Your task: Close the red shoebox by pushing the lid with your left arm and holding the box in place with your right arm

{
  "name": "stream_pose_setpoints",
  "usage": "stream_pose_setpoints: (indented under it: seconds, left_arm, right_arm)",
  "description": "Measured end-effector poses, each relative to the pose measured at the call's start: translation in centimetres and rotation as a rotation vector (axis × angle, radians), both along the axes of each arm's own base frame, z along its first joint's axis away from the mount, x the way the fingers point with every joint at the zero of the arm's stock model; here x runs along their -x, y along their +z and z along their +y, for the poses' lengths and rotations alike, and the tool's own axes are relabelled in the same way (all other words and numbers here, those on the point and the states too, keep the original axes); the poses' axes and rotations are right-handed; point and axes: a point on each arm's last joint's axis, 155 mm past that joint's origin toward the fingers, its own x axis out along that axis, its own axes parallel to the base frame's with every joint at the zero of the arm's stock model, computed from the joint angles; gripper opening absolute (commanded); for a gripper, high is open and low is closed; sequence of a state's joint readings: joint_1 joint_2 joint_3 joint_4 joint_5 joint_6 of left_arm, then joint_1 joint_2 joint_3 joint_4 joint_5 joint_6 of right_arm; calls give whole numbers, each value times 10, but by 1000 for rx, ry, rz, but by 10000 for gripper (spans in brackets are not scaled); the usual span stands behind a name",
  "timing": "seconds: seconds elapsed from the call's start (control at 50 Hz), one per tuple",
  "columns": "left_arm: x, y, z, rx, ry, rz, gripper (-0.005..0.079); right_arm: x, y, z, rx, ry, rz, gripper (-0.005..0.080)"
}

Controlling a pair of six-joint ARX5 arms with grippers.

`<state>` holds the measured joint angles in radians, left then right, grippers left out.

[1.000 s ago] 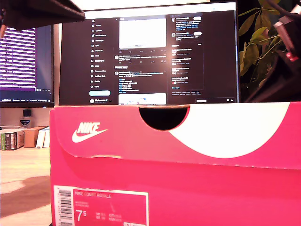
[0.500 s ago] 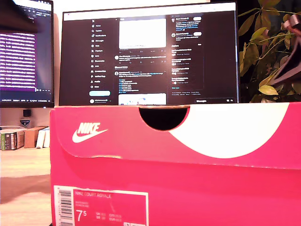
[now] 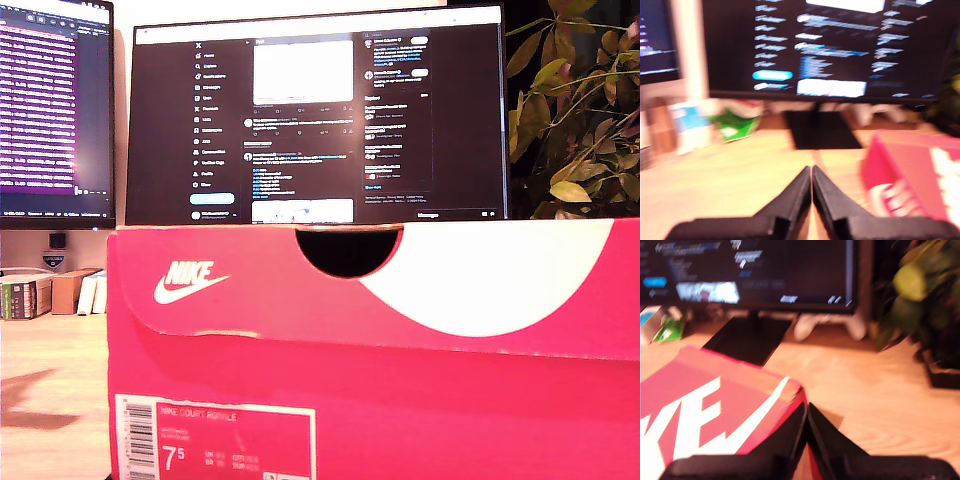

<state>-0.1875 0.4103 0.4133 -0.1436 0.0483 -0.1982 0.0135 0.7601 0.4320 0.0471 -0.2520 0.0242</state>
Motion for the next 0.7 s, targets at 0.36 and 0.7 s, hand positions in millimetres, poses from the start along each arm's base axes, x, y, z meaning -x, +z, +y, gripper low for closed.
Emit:
stream_pose_setpoints:
  seconds: [0.36,0.7]
  left_arm:
    - [18,-35,22,37,102,9,-19]
    - [28,-37,26,68,122,3,-18]
  right_arm:
    - [21,-5,-38,27,-214,-77,-12]
    - [34,-20,-36,-59,-245,-9,-12]
